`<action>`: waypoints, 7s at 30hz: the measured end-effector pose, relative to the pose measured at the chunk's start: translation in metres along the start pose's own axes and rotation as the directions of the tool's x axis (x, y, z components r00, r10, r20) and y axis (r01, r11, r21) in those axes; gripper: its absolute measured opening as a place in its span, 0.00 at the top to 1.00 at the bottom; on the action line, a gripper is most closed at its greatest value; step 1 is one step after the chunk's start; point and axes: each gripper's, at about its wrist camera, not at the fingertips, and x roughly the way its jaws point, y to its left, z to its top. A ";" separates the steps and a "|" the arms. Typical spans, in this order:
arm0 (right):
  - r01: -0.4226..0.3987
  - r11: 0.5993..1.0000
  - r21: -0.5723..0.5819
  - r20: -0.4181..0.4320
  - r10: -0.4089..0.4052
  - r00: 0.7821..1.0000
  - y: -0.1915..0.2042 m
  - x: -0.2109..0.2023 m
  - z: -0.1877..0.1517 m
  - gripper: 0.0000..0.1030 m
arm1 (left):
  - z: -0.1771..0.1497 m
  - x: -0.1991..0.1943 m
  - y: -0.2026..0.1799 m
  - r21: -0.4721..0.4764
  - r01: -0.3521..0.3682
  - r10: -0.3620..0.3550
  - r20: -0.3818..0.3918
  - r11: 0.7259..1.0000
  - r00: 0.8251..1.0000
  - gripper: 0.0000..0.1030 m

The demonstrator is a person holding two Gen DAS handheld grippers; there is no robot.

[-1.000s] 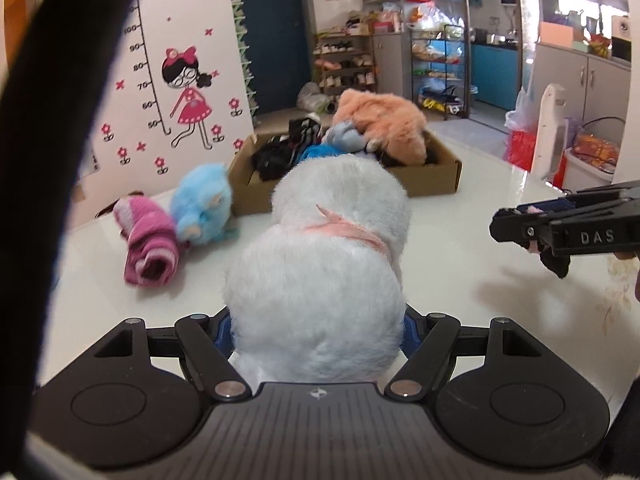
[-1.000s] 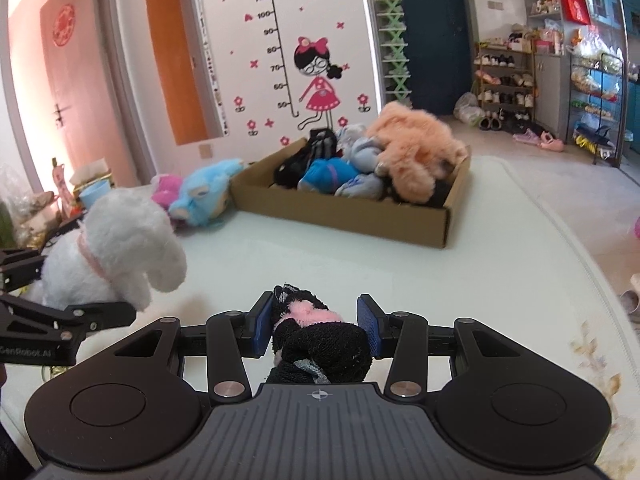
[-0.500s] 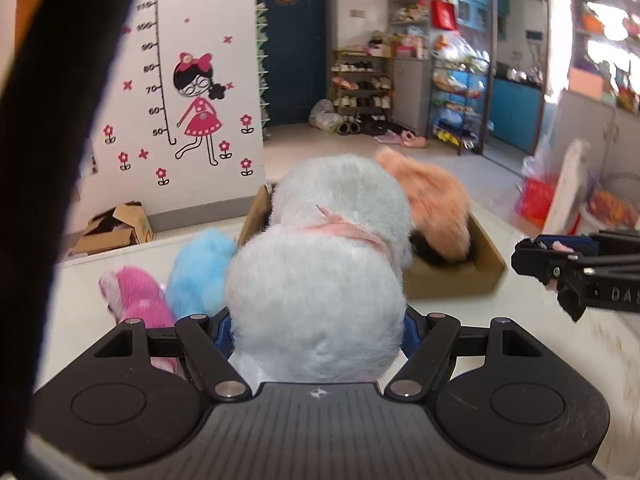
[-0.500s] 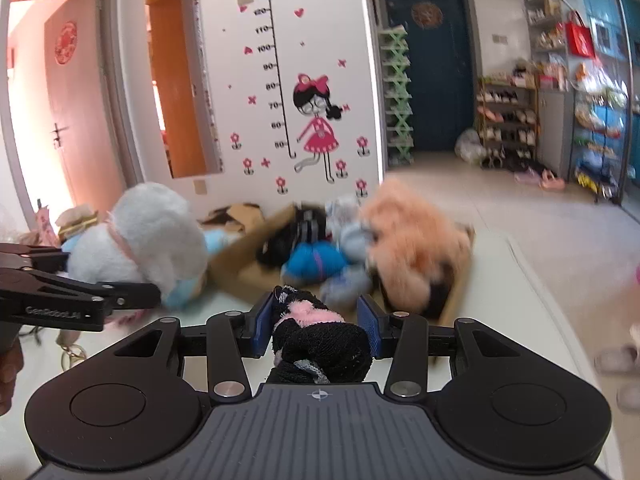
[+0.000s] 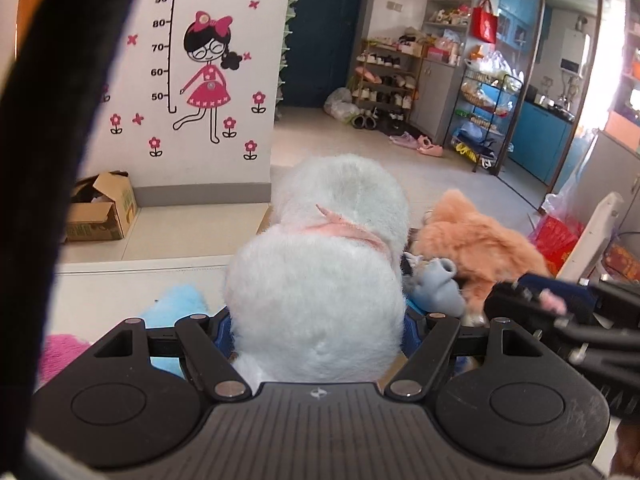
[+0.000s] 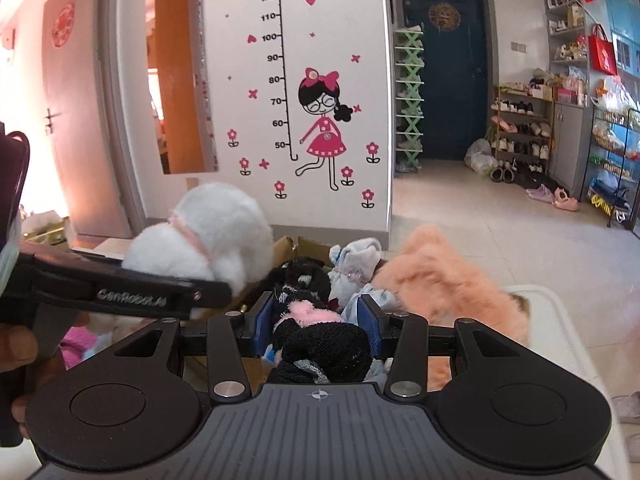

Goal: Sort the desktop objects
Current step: 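Carry the white plush and black-pink sock over the box and lower them in, then open both grippers over the box and move back toward the table, then approach the pink fleece toy with the left gripper while the right approaches the light-blue plush, then grasp the pink fleece toy with the left gripper while the right grasps the light-blue plush, then lift the pink fleece toy with the left gripper while the right lifts the light-blue plush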

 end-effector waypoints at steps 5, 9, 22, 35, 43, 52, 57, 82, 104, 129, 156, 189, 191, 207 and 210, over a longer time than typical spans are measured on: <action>0.056 0.997 -0.048 0.010 -0.055 0.998 0.009 0.028 -0.026 0.50 | -0.014 0.007 0.007 -0.028 0.001 0.000 0.014 1.000 1.000 0.32; 0.063 0.997 -0.049 -0.008 -0.064 0.998 0.004 0.041 -0.034 0.50 | -0.018 0.013 0.014 -0.055 0.003 -0.002 0.007 0.999 1.000 0.32; 0.103 0.988 -0.114 -0.019 -0.106 0.994 0.004 0.048 -0.048 0.46 | -0.002 0.017 -0.005 0.000 -0.021 0.021 0.014 1.000 1.000 0.12; 0.098 0.991 -0.097 0.020 -0.096 0.995 -0.004 0.035 -0.047 0.19 | -0.001 0.005 0.006 -0.017 0.013 -0.013 0.038 1.000 0.999 0.16; 0.088 0.995 -0.051 0.035 -0.086 0.996 -0.008 0.024 -0.044 0.18 | 0.002 -0.038 0.018 -0.019 0.009 -0.007 0.120 1.000 0.993 0.12; 0.091 0.993 -0.072 0.046 -0.088 0.995 0.000 0.004 -0.035 0.18 | -0.011 -0.075 0.051 -0.018 -0.061 0.062 0.102 0.998 0.993 0.12; 0.067 0.995 -0.073 0.061 -0.062 0.996 0.018 -0.019 -0.027 0.16 | -0.030 -0.104 0.075 -0.011 -0.169 0.170 0.104 0.986 0.980 0.01; -0.140 0.782 0.607 -0.231 0.342 0.911 0.106 0.109 -0.041 0.03 | -0.024 -0.023 0.119 0.028 -0.181 0.183 -0.084 0.983 0.980 0.01; -0.157 0.901 0.405 -0.284 0.288 0.914 0.141 0.077 -0.059 0.28 | -0.064 -0.057 0.152 -0.013 -0.162 0.159 -0.138 0.987 0.978 0.19; -0.173 0.974 0.146 -0.288 0.209 0.935 0.150 0.083 -0.048 0.23 | -0.037 -0.007 0.158 0.140 -0.169 0.196 -0.218 0.976 0.956 0.00; -0.161 0.987 -0.019 -0.246 0.151 0.957 0.161 0.089 -0.060 0.24 | -0.038 -0.007 0.159 -0.007 -0.215 0.214 -0.101 0.976 0.972 0.00; -0.092 0.992 -0.084 -0.158 0.078 0.984 0.146 0.017 -0.089 0.14 | -0.049 -0.012 0.135 0.024 -0.185 0.186 -0.107 0.983 0.977 0.01; -0.080 0.991 -0.109 -0.143 0.064 0.988 0.150 0.020 -0.089 0.11 | -0.049 -0.010 0.136 0.012 -0.191 0.191 -0.103 0.982 0.976 0.01; -0.086 0.989 -0.123 -0.154 0.067 0.986 0.158 0.029 -0.092 0.24 | -0.059 -0.027 0.133 0.029 -0.172 0.174 -0.082 0.985 0.981 0.16; -0.093 0.990 -0.107 -0.153 0.076 0.985 0.156 0.027 -0.092 0.26 | -0.058 -0.031 0.126 0.058 -0.160 0.165 -0.092 0.985 0.982 0.36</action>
